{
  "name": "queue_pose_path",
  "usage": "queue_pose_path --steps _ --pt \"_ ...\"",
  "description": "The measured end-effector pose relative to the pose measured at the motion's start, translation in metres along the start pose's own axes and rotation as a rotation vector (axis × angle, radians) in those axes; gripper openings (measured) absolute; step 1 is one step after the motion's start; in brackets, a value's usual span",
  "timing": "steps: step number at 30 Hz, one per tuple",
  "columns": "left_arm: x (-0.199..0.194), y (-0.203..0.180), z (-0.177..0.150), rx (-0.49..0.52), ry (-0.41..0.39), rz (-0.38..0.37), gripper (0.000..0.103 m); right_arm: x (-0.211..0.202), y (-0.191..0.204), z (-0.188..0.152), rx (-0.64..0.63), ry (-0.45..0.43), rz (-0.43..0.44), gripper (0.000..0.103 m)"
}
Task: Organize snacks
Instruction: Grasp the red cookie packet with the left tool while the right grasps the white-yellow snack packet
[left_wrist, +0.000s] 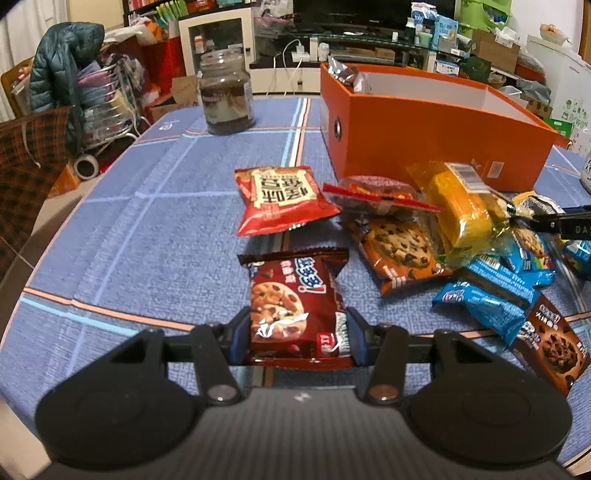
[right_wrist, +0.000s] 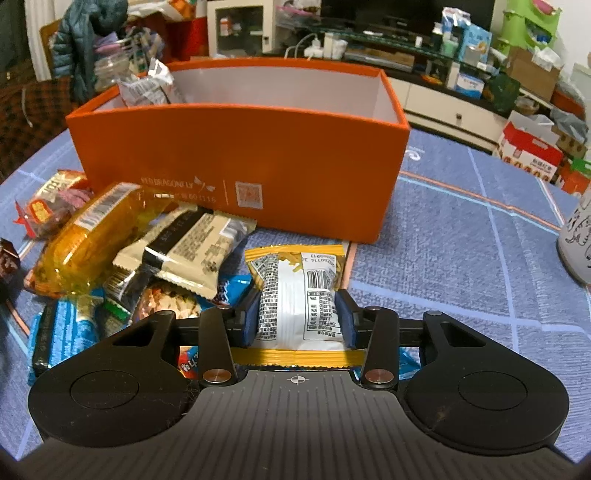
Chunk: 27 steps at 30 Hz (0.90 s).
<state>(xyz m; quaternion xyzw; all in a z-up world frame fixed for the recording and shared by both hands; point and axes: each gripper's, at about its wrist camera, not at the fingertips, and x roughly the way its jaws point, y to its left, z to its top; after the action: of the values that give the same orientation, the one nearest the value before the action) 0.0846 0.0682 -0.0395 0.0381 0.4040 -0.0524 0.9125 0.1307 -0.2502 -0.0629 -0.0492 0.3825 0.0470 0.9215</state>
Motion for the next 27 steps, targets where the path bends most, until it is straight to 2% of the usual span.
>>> queue_pose_path --steps 10,27 --pt "-0.008 -0.001 0.0 0.013 -0.018 -0.008 0.051 -0.048 0.005 0.009 0.023 -0.084 -0.06 0.028" --pt "-0.011 -0.021 0.007 0.024 -0.033 -0.036 0.051 -0.045 0.009 0.011 0.053 -0.016 -0.089 0.028"
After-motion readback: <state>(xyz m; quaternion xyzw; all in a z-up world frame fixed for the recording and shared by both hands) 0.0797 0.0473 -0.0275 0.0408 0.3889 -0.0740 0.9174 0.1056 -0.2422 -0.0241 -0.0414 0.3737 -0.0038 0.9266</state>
